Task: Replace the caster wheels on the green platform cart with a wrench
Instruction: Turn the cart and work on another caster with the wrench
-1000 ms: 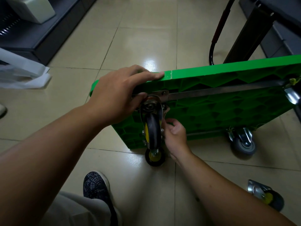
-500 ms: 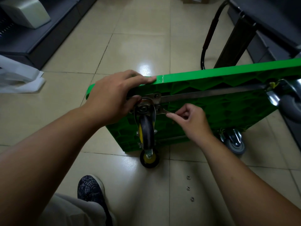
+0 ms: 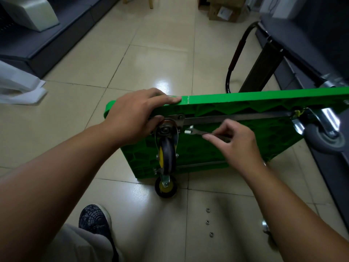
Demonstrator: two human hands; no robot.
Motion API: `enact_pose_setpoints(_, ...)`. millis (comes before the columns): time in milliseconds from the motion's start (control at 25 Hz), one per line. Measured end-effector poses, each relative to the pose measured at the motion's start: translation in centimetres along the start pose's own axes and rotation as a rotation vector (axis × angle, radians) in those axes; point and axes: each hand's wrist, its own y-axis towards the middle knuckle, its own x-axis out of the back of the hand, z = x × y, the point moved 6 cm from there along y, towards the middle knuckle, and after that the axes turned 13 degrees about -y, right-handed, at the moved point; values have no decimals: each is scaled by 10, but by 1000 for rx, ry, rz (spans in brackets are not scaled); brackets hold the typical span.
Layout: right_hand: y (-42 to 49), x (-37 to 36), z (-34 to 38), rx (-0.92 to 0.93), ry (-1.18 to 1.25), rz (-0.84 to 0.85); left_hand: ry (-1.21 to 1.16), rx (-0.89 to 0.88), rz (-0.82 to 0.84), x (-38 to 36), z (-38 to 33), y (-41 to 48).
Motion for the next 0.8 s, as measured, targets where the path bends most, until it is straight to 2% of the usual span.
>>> enact_pose_setpoints(80,-18,-29,-32,-242,478,-24,-4,-3,2,0,0,1)
enact_pose_setpoints(160,-35,-64,-38,-386,683,5,-6,4,3,0,0,1)
enact_pose_setpoints(280,-43,-91,-29,-368,751,45,9,14,-3,1,0,2)
enact_pose_setpoints(520,-36,-110,-22,-247,697,9,5,19,3,1,0,2)
enact_pose_setpoints(680,-28,-125,-19,-269,763,-31,13,9,-1,1,0,1)
enact_pose_setpoints(800,-29,-145,-10,-314,835,24,12,5,3,0,0,0)
